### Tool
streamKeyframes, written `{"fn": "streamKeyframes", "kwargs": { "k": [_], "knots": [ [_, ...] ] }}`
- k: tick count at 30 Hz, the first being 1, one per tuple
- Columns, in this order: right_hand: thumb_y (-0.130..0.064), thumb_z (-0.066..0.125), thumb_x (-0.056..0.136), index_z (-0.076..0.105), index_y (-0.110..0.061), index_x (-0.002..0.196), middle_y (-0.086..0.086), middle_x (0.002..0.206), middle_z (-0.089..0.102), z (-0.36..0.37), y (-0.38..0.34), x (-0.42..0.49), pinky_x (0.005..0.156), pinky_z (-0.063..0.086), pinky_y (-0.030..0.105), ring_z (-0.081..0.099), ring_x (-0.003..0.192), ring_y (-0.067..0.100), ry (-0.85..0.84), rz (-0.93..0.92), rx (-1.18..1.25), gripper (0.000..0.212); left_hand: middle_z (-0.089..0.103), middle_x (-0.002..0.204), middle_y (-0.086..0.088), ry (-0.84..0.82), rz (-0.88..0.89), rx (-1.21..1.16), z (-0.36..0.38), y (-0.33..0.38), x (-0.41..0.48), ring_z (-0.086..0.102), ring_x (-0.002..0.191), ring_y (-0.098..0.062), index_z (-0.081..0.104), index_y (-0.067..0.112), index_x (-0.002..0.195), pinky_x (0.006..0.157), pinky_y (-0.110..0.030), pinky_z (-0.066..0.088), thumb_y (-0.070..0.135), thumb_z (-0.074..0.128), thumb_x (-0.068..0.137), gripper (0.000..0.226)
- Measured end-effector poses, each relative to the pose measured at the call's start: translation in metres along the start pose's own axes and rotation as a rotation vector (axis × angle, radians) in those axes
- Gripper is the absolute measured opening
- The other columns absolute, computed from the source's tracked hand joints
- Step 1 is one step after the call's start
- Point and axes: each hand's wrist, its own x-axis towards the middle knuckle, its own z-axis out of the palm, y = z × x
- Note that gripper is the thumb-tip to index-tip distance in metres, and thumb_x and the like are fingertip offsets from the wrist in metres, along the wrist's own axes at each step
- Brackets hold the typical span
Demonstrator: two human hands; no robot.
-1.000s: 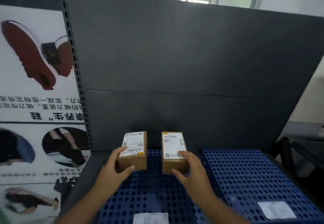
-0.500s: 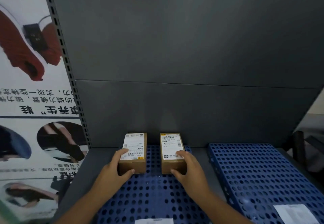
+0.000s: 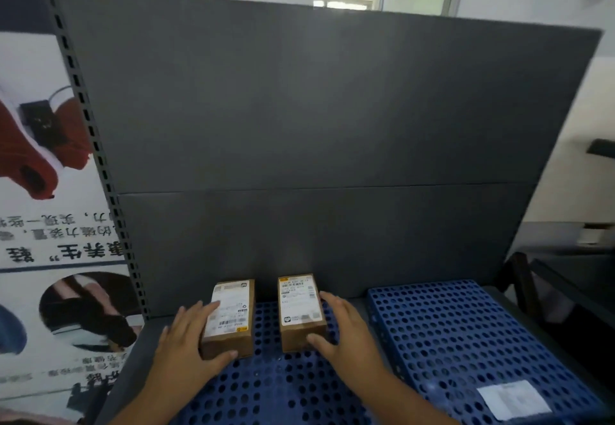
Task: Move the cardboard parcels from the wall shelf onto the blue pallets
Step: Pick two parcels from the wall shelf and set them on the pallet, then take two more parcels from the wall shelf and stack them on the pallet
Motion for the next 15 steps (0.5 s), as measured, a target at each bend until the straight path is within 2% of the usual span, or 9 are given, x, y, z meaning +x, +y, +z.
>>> {"fn": "streamKeyframes", "kwargs": {
  "k": [3,7,10,13,15],
  "knots": [
    [-0.076,0.042,0.072,0.02,-0.047,0.145,-0.015,0.156,0.022,-0.035,-0.011,-0.012,0.114,0.032,0.037,0.028,0.139,0.013,0.017,0.029,-0.002,0.082,0.019,0.161,0.011,0.008,0.048,-0.011,-0.015,0.03,0.003,0.003,0.151,-0.021,0.026,0.054,0.136,0.12,-0.052,0.006,0.073,0.062,0.069,0.078],
    [-0.084,0.029,0.066,0.026,-0.047,0.144,-0.019,0.152,0.029,-0.084,-0.021,-0.041,0.114,0.03,0.038,0.031,0.138,0.009,0.135,-0.007,-0.023,0.086,0.031,0.156,0.011,0.061,0.19,-0.039,-0.025,0.082,0.003,0.013,0.15,-0.021,0.032,0.052,0.132,0.12,-0.054,0.01,0.075,0.056,0.064,0.076],
    [-0.081,0.031,0.071,0.027,-0.049,0.143,-0.02,0.149,0.033,-0.123,-0.019,-0.07,0.113,0.032,0.038,0.033,0.135,0.006,0.236,-0.042,-0.055,0.078,0.033,0.154,0.014,0.066,0.308,-0.082,-0.026,0.134,-0.002,0.017,0.148,-0.017,0.032,0.05,0.135,0.121,-0.051,0.013,0.071,0.059,0.071,0.073],
    [-0.078,0.034,0.077,0.026,-0.048,0.143,-0.02,0.148,0.035,-0.163,-0.016,-0.104,0.112,0.031,0.04,0.033,0.135,0.006,0.331,-0.045,-0.101,0.073,0.036,0.143,0.02,0.08,0.454,-0.186,-0.02,0.191,-0.012,0.029,0.142,-0.015,0.034,0.05,0.132,0.116,-0.047,0.028,0.057,0.068,0.077,0.065],
    [-0.077,0.036,0.078,0.027,-0.048,0.142,-0.019,0.147,0.036,-0.191,-0.012,-0.128,0.112,0.031,0.04,0.033,0.134,0.006,0.392,-0.038,-0.129,0.071,0.037,0.141,0.023,0.073,0.549,-0.23,-0.013,0.228,-0.018,0.036,0.136,-0.011,0.036,0.051,0.134,0.111,-0.042,0.035,0.06,0.067,0.076,0.066]
  ]
}}
